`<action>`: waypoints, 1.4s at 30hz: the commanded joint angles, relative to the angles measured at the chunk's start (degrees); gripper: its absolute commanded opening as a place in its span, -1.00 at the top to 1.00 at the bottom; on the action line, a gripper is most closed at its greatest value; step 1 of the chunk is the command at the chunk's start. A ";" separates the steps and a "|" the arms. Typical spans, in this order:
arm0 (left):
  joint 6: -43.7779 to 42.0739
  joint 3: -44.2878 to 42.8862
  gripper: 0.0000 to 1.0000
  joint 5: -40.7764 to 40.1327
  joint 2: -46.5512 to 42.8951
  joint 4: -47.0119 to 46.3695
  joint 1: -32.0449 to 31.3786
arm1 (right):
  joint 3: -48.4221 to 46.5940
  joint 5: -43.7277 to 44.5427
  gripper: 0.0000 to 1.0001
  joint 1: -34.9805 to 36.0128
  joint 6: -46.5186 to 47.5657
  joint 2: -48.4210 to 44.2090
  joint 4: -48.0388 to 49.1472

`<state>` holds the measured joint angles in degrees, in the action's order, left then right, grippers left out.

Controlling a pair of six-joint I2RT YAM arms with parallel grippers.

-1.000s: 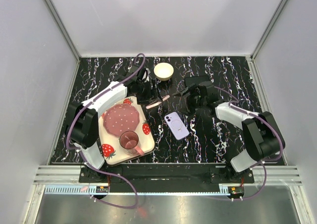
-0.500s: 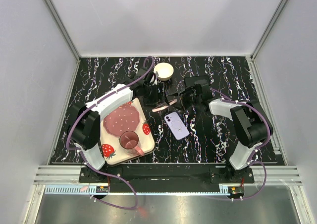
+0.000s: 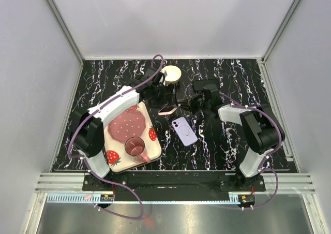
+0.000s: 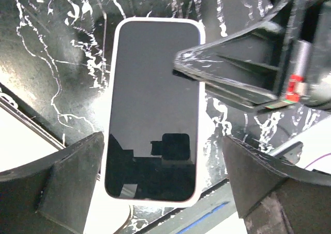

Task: Take the phone out of the phone case
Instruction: Remove the phone case from the phone.

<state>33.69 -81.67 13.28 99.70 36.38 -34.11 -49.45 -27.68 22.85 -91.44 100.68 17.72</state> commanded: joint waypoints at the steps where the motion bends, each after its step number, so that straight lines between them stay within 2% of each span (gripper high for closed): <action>1: -0.90 -4.99 -0.98 1.22 -6.79 -1.58 -0.08 | -0.12 -0.01 1.00 0.00 5.38 -3.30 5.31; 7: -0.30 -1.67 -0.98 9.12 -11.98 -1.66 3.94 | 1.63 -2.28 1.00 -3.25 16.89 -8.22 8.46; 9: 1.36 0.71 -0.97 16.14 -13.56 -3.94 7.63 | 4.34 -4.92 1.00 -5.27 20.33 -10.76 14.07; 12: 6.27 7.82 -0.98 27.04 -15.15 -12.27 11.85 | 6.73 -8.96 1.00 -7.72 24.62 -14.10 19.53; 13: 8.04 12.36 -0.98 28.80 -15.41 -19.09 12.22 | 7.08 -10.19 1.00 -8.17 25.60 -14.72 20.59; 17: 18.40 21.19 -0.98 39.69 -14.46 -38.54 12.14 | 7.35 -18.70 1.00 -8.53 27.98 -15.69 25.69; 18: 22.86 22.42 -0.98 40.59 -14.19 -42.23 11.96 | 8.66 -19.68 1.00 -8.53 27.20 -15.69 30.49; 19: 25.26 24.69 -0.98 41.29 -13.92 -49.75 11.87 | 9.28 -20.47 1.00 -8.61 26.23 -15.17 33.06; 23: 35.81 29.63 -0.98 42.89 -11.99 -66.67 10.38 | 10.60 -23.63 1.00 -8.70 17.29 -11.57 44.49; 24: 41.05 31.90 -0.98 42.80 -11.46 -70.79 9.42 | 10.08 -24.34 1.00 -8.70 15.52 -10.43 49.30; 25: 43.89 32.97 -0.98 42.10 -10.15 -79.88 8.89 | 9.99 -24.78 1.00 -8.70 13.50 -8.07 52.22; 27: 51.69 34.73 -0.95 41.74 -8.22 -88.37 7.75 | 9.38 -25.40 1.00 -8.61 7.61 -5.42 60.28; 28: 54.00 35.00 -0.89 41.31 -6.21 -95.81 7.39 | 9.29 -25.49 1.00 -8.70 5.76 -2.97 62.59; 31: 61.13 35.17 -0.60 40.34 -2.60 -106.47 6.25 | 9.11 -25.49 1.00 -8.61 1.18 -0.15 68.24; 33: 62.98 35.00 -0.41 39.90 -1.62 -108.79 5.37 | 9.90 -25.05 1.00 -8.53 1.79 -0.14 67.55; 38: 58.70 34.82 -0.22 39.28 -2.49 -104.07 3.61 | 11.04 -24.18 1.00 -8.61 5.91 -3.12 60.79; 41: 55.79 34.03 0.04 39.28 -3.02 -99.32 2.47 | 10.96 -24.00 1.00 -8.70 7.15 -4.27 58.76; 42: 55.00 33.42 0.29 39.19 -3.11 -96.79 2.29 | 11.04 -23.91 1.00 -8.61 7.24 -4.44 58.40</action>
<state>91.05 -45.91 52.45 99.48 -58.76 -29.93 -38.20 -52.23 13.78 -86.56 99.63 72.23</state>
